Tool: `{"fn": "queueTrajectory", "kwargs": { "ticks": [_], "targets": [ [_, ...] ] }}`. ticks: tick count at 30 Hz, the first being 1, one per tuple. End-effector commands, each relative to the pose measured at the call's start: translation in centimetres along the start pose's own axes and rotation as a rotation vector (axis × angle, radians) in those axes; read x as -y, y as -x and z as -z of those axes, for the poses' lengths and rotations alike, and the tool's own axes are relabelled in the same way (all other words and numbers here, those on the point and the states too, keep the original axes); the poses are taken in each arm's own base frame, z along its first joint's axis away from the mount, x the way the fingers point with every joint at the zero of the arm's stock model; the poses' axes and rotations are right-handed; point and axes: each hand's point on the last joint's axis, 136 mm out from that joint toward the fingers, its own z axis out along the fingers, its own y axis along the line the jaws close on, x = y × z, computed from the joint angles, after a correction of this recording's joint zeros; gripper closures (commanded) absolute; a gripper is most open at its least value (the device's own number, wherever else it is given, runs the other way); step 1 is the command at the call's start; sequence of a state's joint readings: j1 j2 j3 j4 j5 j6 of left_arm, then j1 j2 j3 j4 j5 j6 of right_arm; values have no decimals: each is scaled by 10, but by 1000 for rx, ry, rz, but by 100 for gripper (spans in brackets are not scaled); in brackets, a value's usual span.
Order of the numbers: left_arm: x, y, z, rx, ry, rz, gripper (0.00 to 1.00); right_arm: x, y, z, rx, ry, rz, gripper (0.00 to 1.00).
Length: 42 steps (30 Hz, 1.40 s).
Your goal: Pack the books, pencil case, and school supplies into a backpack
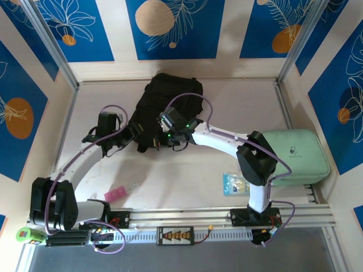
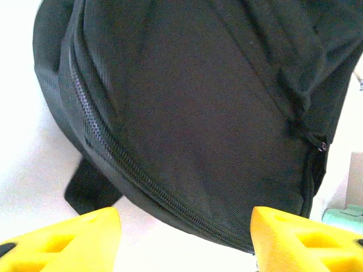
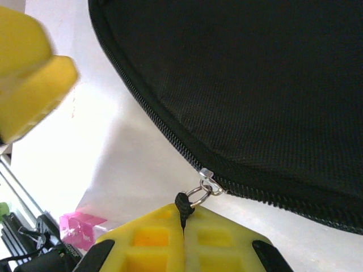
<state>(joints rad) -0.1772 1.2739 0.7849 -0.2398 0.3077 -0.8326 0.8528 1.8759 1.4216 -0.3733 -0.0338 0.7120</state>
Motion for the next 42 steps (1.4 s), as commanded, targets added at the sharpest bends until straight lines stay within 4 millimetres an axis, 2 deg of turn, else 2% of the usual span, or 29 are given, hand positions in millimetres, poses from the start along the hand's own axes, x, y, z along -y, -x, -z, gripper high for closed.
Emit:
{"fn": "queueTrajectory", "kwargs": {
  "ticks": [1, 6, 10, 12, 16, 20, 24, 32, 42],
  "targets": [
    [4, -6, -10, -30, -45, 77, 40, -32, -2, 1, -31, 111, 55, 100],
    [-10, -6, -19, 23, 19, 131, 44, -33, -13, -6, -71, 123, 60, 100],
    [-10, -4, -26, 36, 1, 143, 49, -32, -20, -9, -92, 121, 69, 100],
    [-9, -2, -30, 33, 4, 141, 56, -30, -24, -10, -103, 115, 72, 100],
    [-20, 3, -31, 75, 47, 145, 73, -18, -30, -10, -114, 70, 68, 100],
    [-27, 3, -29, 89, 77, 145, 88, 6, -33, -4, -96, -3, 34, 100],
    [-32, 3, -27, 97, 103, 124, 96, 39, -30, 9, -60, -79, -35, 100],
    [-42, -6, -24, 70, 142, 70, 100, 105, -13, 33, -34, -187, -147, 100],
    [-45, -27, -20, -34, 146, -20, 100, 152, 26, 60, 13, -313, -232, 100]
  ]
}}
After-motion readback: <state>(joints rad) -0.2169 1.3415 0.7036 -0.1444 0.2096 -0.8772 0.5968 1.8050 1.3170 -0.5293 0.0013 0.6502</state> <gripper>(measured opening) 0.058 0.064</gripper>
